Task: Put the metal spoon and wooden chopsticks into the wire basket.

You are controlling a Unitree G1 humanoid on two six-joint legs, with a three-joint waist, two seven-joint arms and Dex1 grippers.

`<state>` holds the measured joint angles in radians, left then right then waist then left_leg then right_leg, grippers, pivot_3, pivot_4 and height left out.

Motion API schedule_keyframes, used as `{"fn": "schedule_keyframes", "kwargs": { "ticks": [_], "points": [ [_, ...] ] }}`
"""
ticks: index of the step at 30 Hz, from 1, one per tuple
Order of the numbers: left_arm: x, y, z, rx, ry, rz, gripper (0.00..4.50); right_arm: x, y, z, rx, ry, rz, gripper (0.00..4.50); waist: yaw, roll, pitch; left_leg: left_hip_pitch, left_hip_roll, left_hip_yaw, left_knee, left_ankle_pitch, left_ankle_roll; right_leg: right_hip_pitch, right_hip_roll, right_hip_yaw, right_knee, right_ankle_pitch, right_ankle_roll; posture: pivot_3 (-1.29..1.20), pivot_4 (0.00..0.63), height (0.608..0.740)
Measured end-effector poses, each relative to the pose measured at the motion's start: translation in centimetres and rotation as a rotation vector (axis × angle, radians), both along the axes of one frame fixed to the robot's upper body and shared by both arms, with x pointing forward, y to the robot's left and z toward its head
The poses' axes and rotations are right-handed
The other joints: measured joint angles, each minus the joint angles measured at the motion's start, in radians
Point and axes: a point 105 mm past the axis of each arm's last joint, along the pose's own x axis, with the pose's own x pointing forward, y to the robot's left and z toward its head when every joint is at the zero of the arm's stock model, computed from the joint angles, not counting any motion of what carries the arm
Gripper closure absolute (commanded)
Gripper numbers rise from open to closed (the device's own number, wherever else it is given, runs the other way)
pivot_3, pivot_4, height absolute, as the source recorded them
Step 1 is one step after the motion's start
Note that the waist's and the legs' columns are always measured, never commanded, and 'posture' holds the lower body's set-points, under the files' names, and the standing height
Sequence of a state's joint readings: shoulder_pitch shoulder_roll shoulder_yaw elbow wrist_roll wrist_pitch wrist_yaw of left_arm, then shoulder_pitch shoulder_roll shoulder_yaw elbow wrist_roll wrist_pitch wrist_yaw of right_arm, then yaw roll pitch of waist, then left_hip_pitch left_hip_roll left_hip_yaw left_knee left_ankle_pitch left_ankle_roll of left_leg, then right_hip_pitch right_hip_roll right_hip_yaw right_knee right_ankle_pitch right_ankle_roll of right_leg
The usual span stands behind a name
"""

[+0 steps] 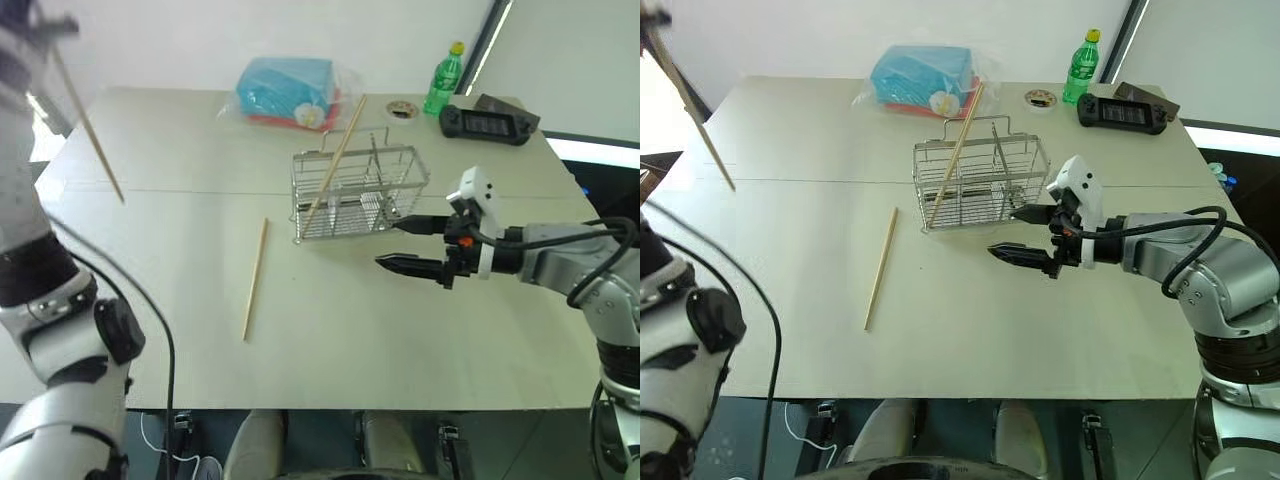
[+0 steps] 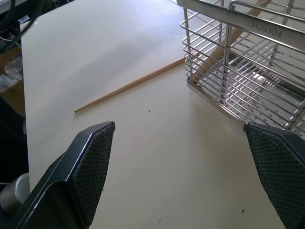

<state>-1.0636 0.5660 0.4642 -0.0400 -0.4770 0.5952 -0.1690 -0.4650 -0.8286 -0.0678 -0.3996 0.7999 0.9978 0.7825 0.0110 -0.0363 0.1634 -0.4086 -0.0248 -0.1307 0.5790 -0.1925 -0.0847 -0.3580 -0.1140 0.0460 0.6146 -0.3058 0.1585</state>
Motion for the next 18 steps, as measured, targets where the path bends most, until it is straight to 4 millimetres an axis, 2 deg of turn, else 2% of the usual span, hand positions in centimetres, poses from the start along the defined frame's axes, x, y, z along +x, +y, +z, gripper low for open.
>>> {"fn": "schedule_keyframes", "kwargs": {
  "ticks": [5,12,18],
  "points": [
    [2.6,-6.3,0.9,0.062,-0.032,-0.192,4.35,-0.1,0.6,-0.1,0.024,-0.008,-0.01,0.0,-0.005,0.0,0.0,0.0,0.001,0.0,0.001,0.0,0.0,0.0,0.001,0.0,0.0,0.001,0.001,0.0,0.15,0.713],
    [7.1,-10.7,-2.4,0.124,0.023,-0.288,4.35,-0.7,0.8,-0.3,0.044,-0.014,-0.051,0.0,-0.021,-0.001,0.001,-0.001,0.001,0.0,0.0,0.0,0.0,-0.001,0.001,-0.001,0.0,0.001,0.002,0.0,0.15,0.713],
    [8.3,-13.3,-2.6,0.122,0.012,-0.365,4.35,-1.1,0.4,-0.2,0.057,-0.031,-0.109,0.0,-0.023,-0.001,0.002,-0.001,0.001,-0.001,0.0,0.0,0.0,-0.001,0.001,0.0,0.001,0.001,0.002,0.0,0.15,0.713]
  ]
}}
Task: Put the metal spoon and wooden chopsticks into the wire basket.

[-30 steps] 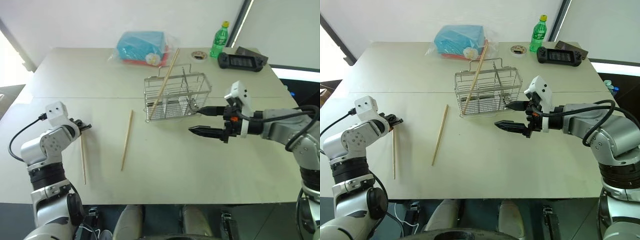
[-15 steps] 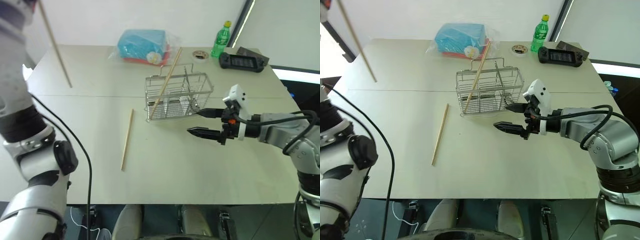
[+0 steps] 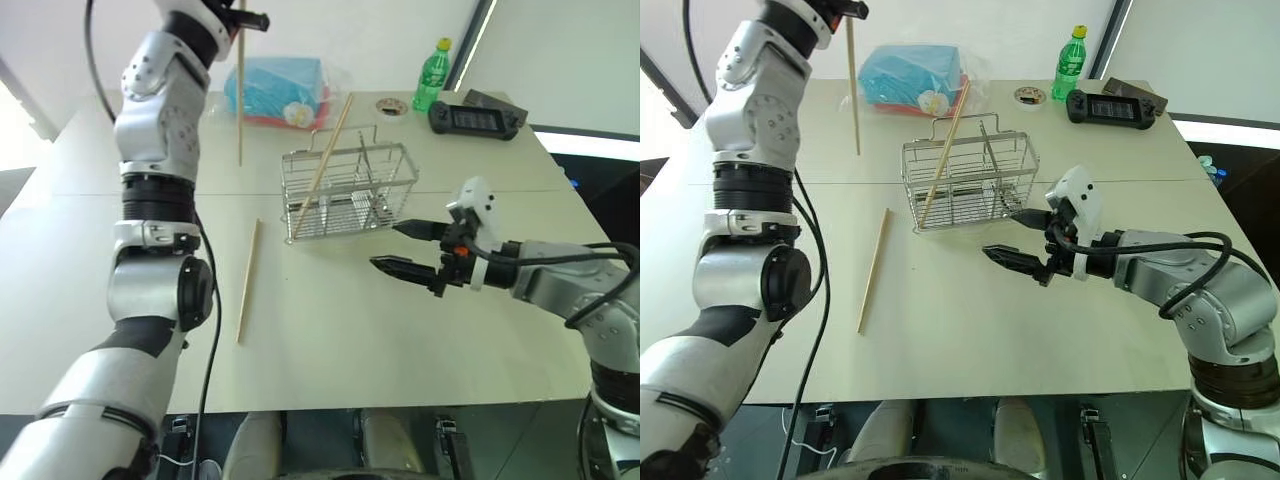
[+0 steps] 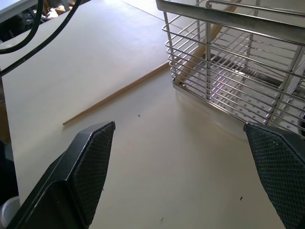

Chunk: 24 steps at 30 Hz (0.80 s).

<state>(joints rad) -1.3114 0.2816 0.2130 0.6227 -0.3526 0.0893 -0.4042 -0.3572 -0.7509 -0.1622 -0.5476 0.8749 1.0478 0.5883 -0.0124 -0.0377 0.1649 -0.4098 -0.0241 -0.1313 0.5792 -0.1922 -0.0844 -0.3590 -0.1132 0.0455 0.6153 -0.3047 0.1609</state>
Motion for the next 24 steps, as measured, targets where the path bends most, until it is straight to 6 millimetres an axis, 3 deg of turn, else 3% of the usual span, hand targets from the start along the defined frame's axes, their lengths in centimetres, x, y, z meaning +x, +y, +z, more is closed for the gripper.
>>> {"fn": "schedule_keyframes", "kwargs": {
  "ticks": [11,17,24],
  "points": [
    [0.4,-2.4,-0.3,-0.039,0.033,-0.106,4.35,-0.8,-0.2,-0.9,0.018,0.016,-0.069,0.0,0.002,0.0,0.0,0.0,0.0,0.0,0.0,0.0,0.0,0.0,0.0,0.0,0.0,0.0,0.0,0.0,0.15,0.713],
    [-0.3,-3.6,1.2,-0.066,0.015,-0.164,4.35,-0.9,-0.4,-1.2,0.028,0.024,-0.1,0.0,0.0,0.0,0.0,0.0,0.0,0.0,0.0,0.0,0.0,0.0,0.0,0.0,0.0,0.0,0.0,0.0,0.15,0.713],
    [-0.4,-4.9,0.8,-0.047,0.005,-0.19,4.35,-1.0,-0.1,-1.2,0.037,0.018,-0.108,0.0,0.001,0.0,0.0,0.0,0.0,0.0,0.0,0.0,0.0,0.0,0.0,0.0,0.0,0.0,0.0,0.0,0.15,0.713]
  ]
}}
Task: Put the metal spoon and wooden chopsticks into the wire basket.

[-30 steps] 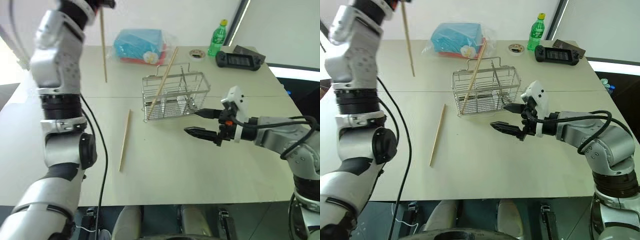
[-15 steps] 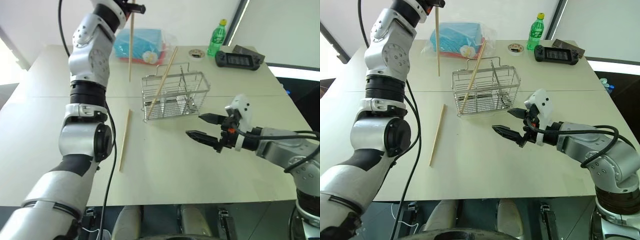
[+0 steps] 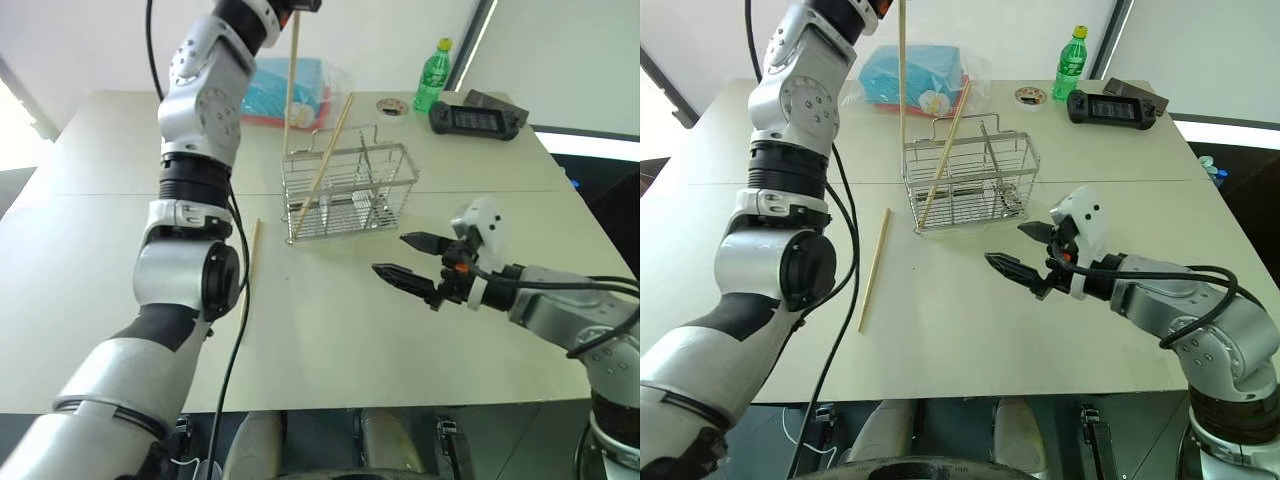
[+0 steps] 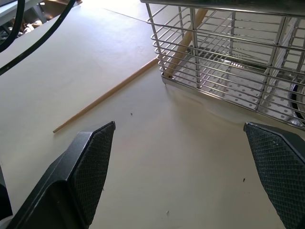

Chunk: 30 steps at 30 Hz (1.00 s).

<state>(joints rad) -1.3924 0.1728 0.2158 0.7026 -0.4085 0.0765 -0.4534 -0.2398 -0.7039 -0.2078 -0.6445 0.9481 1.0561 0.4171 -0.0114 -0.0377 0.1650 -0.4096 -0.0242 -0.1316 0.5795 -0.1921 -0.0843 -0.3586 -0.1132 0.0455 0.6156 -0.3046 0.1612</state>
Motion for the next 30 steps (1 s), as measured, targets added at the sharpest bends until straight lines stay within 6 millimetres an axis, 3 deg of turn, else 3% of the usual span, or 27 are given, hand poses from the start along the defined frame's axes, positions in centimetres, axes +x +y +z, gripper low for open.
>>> {"fn": "schedule_keyframes", "kwargs": {
  "ticks": [6,18,21,27,30],
  "points": [
    [0.9,-1.1,-4.6,0.062,0.07,0.005,4.35,0.0,-0.1,-0.1,0.011,0.004,-0.013,0.0,0.0,0.0,0.0,0.0,0.0,0.0,0.0,0.0,0.0,0.0,0.0,0.0,0.0,0.0,0.0,0.0,0.15,0.713],
    [0.2,-2.0,-5.5,0.074,0.056,0.007,4.35,0.1,0.0,0.3,0.024,-0.007,-0.016,0.0,0.0,0.0,0.0,0.0,0.0,0.0,0.0,0.0,0.0,0.0,0.0,0.0,0.001,0.0,0.0,0.0,0.15,0.713],
    [0.0,-2.0,-5.2,0.071,0.043,0.01,3.26,0.2,0.0,0.5,0.023,-0.014,-0.022,0.0,0.001,0.0,0.0,0.0,0.0,0.0,0.0,0.0,0.0,0.0,0.0,0.0,0.001,0.0,0.0,0.0,0.15,0.713],
    [0.0,-1.9,-5.2,0.065,0.056,0.007,0.14,0.3,0.2,0.9,0.037,-0.026,-0.017,0.0,0.0,0.0,0.0,0.0,0.0,0.0,0.0,0.0,0.0,0.0,0.0,0.0,0.001,0.0,0.0,0.0,0.15,0.713],
    [-0.2,-1.7,-5.3,0.05,0.075,0.001,0.02,0.5,0.2,1.0,0.043,-0.025,-0.021,0.0,0.0,0.0,0.0,0.0,0.0,0.0,0.0,0.0,0.0,0.0,0.0,0.0,0.001,0.0,0.0,0.0,0.15,0.713]
  ]
}}
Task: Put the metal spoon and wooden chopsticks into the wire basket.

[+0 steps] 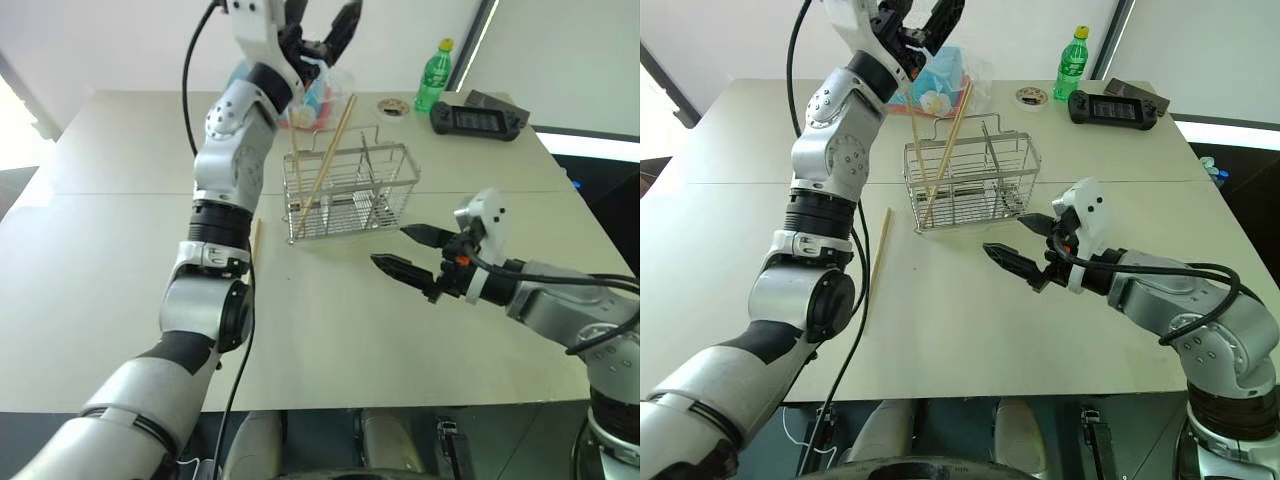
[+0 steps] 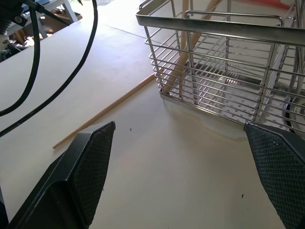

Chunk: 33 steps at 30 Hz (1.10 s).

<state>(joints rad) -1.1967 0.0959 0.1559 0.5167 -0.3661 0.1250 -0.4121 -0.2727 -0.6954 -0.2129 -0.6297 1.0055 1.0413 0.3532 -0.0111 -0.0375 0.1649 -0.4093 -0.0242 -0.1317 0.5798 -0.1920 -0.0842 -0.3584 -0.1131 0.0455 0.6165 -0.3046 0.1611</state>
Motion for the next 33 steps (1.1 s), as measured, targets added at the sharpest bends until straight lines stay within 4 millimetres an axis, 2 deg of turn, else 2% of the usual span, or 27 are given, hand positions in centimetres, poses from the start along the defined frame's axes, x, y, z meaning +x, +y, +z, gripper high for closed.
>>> {"fn": "schedule_keyframes", "kwargs": {
  "ticks": [3,5,8,12,16,18,20,22,24,26,29,33],
  "points": [
    [-0.2,1.3,0.1,-0.024,0.038,0.001,0.02,0.2,0.0,0.1,0.002,-0.003,-0.004,0.0,-0.005,0.0,0.0,0.0,0.0,0.0,0.0,0.0,0.0,-0.001,0.0,0.0,0.001,0.0,0.0,0.0,0.15,0.713],
    [-0.5,2.9,0.7,-0.035,0.054,0.025,0.02,0.2,0.0,0.1,0.004,-0.002,-0.005,0.0,-0.007,0.0,0.0,0.0,0.0,0.0,0.0,0.0,0.0,-0.001,0.0,0.0,0.002,0.0,0.0,0.0,0.15,0.713],
    [-1.7,6.4,2.6,-0.057,0.047,0.071,0.02,0.5,-0.2,0.0,0.013,0.009,-0.01,0.0,-0.007,0.0,0.0,0.0,0.0,0.0,0.0,0.0,0.0,-0.001,0.0,0.0,0.002,0.0,0.0,0.0,0.15,0.713],
    [-3.6,9.2,4.7,-0.073,0.032,0.085,0.02,0.7,0.0,0.2,0.02,0.012,0.002,0.0,-0.002,0.0,0.0,0.001,0.0,-0.001,0.0,0.0,0.0,0.0,0.0,0.0,0.002,0.0,0.0,0.0,0.15,0.713],
    [-4.8,11.0,5.0,-0.09,0.154,0.013,0.02,1.0,0.5,0.3,0.025,0.015,0.035,0.0,-0.003,0.0,0.0,0.001,0.0,-0.001,0.002,0.0,0.0,0.0,0.0,0.0,0.003,0.0,0.0,0.0,0.15,0.713],
    [-5.6,12.5,4.8,-0.071,0.222,0.028,0.02,1.1,0.5,0.1,0.023,0.024,0.044,0.0,-0.01,0.0,0.0,0.001,0.0,-0.001,0.001,0.0,0.0,-0.001,0.001,0.0,0.004,0.0,0.0,0.0,0.15,0.713],
    [-5.6,14.5,3.3,-0.031,0.325,0.107,0.02,1.2,0.4,-0.1,0.017,0.028,0.046,0.0,-0.014,0.002,0.0,0.003,0.0,-0.001,0.0,0.0,0.0,-0.001,0.001,0.0,0.006,-0.001,0.0,0.0,0.15,0.713],
    [-5.2,16.0,0.4,0.008,0.459,0.194,0.02,1.3,0.3,-0.2,0.015,0.032,0.046,0.0,-0.011,0.002,0.0,0.004,0.0,-0.001,0.0,0.0,0.0,-0.001,0.001,0.0,0.009,-0.001,0.001,0.0,0.15,0.713],
    [-4.5,17.9,-4.6,0.061,0.679,0.314,0.02,1.3,0.3,-0.2,0.015,0.034,0.054,0.0,-0.009,0.002,0.0,0.005,0.0,-0.001,0.0,0.0,0.0,-0.001,0.001,0.0,0.01,-0.001,0.001,0.0,0.15,0.713],
    [-4.5,18.7,-9.6,0.116,0.908,0.397,0.02,1.3,0.3,-0.3,0.013,0.037,0.061,0.0,-0.003,0.0,0.0,0.004,0.0,-0.001,0.001,0.0,0.0,-0.001,0.001,0.0,0.01,-0.001,0.001,0.0,0.15,0.713],
    [-5.1,17.9,-14.6,0.179,1.109,0.416,0.02,1.0,0.4,-0.5,0.002,0.045,0.086,0.0,0.004,-0.002,0.0,0.002,0.0,-0.001,0.002,0.0,0.0,-0.001,0.0,0.0,0.009,-0.001,0.0,0.0,0.15,0.713],
    [-5.3,15.8,-17.2,0.254,1.18,0.394,0.02,1.0,0.2,-0.4,-0.01,0.045,0.091,0.0,0.0,-0.003,0.0,0.002,0.0,-0.001,0.002,0.0,-0.001,-0.003,0.0,0.0,0.009,-0.001,0.0,0.0,0.15,0.713]
  ]
}}
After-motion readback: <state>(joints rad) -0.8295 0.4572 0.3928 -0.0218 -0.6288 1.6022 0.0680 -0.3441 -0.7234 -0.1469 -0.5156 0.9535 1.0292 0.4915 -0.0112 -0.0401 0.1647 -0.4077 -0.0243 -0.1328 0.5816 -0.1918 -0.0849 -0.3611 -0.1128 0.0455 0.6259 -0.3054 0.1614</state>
